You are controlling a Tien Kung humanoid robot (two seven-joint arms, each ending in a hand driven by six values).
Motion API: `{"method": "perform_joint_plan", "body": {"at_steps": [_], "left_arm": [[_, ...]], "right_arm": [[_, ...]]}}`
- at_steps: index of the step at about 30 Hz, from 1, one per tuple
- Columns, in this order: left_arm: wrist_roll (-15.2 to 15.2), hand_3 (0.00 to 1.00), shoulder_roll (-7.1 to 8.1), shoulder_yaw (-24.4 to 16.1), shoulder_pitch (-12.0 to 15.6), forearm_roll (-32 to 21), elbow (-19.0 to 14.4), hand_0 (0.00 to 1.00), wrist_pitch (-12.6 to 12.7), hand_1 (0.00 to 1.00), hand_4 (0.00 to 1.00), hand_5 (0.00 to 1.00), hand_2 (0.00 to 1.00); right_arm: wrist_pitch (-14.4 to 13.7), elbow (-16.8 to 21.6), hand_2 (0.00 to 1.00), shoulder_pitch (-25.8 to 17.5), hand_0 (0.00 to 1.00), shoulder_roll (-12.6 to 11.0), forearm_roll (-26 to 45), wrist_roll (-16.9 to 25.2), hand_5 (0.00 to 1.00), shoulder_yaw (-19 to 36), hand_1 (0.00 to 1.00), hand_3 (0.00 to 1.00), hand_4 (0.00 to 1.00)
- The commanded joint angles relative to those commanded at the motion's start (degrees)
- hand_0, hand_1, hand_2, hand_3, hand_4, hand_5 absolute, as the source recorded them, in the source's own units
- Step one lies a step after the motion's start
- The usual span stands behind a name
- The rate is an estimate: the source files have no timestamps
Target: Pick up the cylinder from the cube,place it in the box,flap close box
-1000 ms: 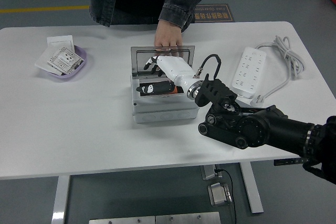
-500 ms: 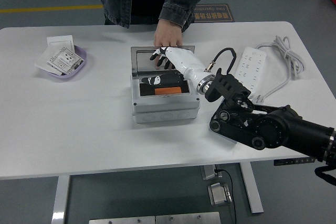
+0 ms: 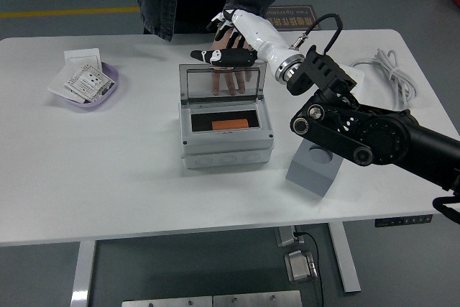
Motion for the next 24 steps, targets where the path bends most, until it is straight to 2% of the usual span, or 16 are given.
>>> {"method": "perform_joint_plan", "body": {"at_steps": [5, 12, 17, 24], "left_arm": [[-0.1, 0.554, 0.13, 0.6, -0.3, -0.5, 0.0, 0.659, 0.0, 0.683, 0.47, 0.044, 0.568], [0.0, 0.554, 0.36, 0.1, -0.4, 0.1, 0.0, 0.659, -0.1, 0.683, 0.471, 0.043, 0.567], [0.0, 0.555, 0.25, 0.1, -0.5, 0.2, 0.0, 0.66, -0.1, 0.683, 0.472, 0.042, 0.568], [0.0, 0.555, 0.15, -0.4, -0.4, 0.7, 0.0, 0.66, -0.1, 0.684, 0.473, 0.043, 0.569]], "right_arm": [[-0.4, -7.4, 0.565, 2.6, 0.384, 2.8, 5.6, 1.3, 0.656, -4.4, 0.423, 0.659, 0.998], [-1.3, -15.4, 0.564, 3.0, 0.386, 4.5, 10.1, 2.9, 0.665, -7.7, 0.429, 0.657, 0.998], [-1.8, -16.6, 0.564, 2.4, 0.401, 4.9, 10.8, 3.5, 0.668, -8.6, 0.438, 0.657, 0.998], [-2.5, -13.8, 0.559, 0.7, 0.426, 4.1, 9.6, 3.9, 0.678, -9.3, 0.436, 0.653, 0.998]]}}
